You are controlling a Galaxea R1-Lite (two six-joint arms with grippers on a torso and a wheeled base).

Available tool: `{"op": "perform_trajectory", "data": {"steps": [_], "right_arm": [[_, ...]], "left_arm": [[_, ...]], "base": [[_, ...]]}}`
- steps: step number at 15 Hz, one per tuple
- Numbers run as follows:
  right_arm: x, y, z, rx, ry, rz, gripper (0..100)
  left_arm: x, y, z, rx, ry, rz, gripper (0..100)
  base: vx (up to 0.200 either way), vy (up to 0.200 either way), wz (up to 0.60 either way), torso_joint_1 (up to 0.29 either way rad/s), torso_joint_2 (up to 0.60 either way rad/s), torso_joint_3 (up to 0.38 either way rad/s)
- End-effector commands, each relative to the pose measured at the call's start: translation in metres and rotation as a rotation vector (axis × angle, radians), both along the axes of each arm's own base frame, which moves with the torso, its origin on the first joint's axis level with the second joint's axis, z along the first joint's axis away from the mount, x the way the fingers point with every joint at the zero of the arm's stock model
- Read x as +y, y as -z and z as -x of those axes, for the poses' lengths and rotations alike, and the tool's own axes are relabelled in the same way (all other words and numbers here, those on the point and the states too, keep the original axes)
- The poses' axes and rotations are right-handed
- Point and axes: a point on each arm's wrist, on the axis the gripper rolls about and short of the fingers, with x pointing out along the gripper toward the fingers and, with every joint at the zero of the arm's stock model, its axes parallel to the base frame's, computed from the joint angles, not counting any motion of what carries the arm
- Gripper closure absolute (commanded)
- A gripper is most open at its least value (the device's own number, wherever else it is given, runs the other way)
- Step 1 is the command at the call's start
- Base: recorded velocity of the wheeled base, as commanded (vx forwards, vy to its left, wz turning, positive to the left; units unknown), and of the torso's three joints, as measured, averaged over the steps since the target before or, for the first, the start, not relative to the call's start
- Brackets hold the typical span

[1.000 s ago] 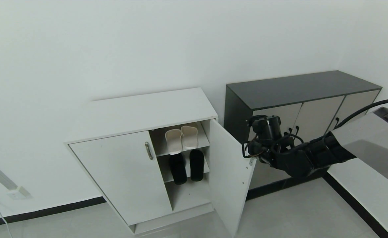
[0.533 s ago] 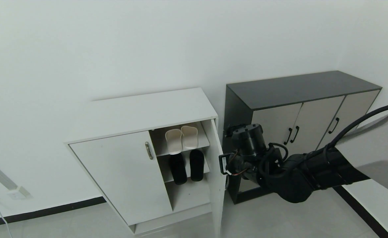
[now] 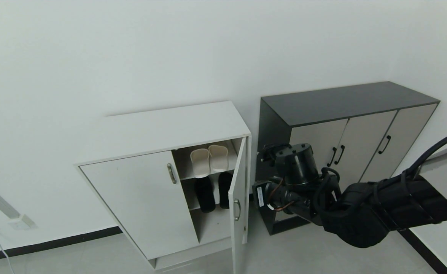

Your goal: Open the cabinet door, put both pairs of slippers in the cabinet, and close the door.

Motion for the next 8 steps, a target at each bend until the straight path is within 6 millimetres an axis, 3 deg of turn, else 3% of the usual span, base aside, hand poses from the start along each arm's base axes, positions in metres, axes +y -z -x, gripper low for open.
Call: {"op": "perform_trajectory", "data": {"steps": [1,7,8], "right_arm": [[-0.0018,-0.0005,0.0039,0.002,-0.009,0.008,100],[-0.0065,0.0016,0.0092,0.020,-0.083,0.015,100],[-0.0081,0.0018,0.0100,0.023,-0.101,0.006,100]], "left_arm": [[0.0000,0.0000,-0.0001,0.001,-0.002,0.001,100],[0.0000,0.0000,-0.0001,0.001,-0.002,0.001,100],[0.0000,0.0000,-0.0001,0.001,-0.002,0.001,100]], "base": [[0.000,0.000,0.00,0.000,0.00,0.000],[0.000,0.000,0.60,0.004,0.00,0.002],[0.000,0.000,0.00,0.000,0.00,0.000]]}}
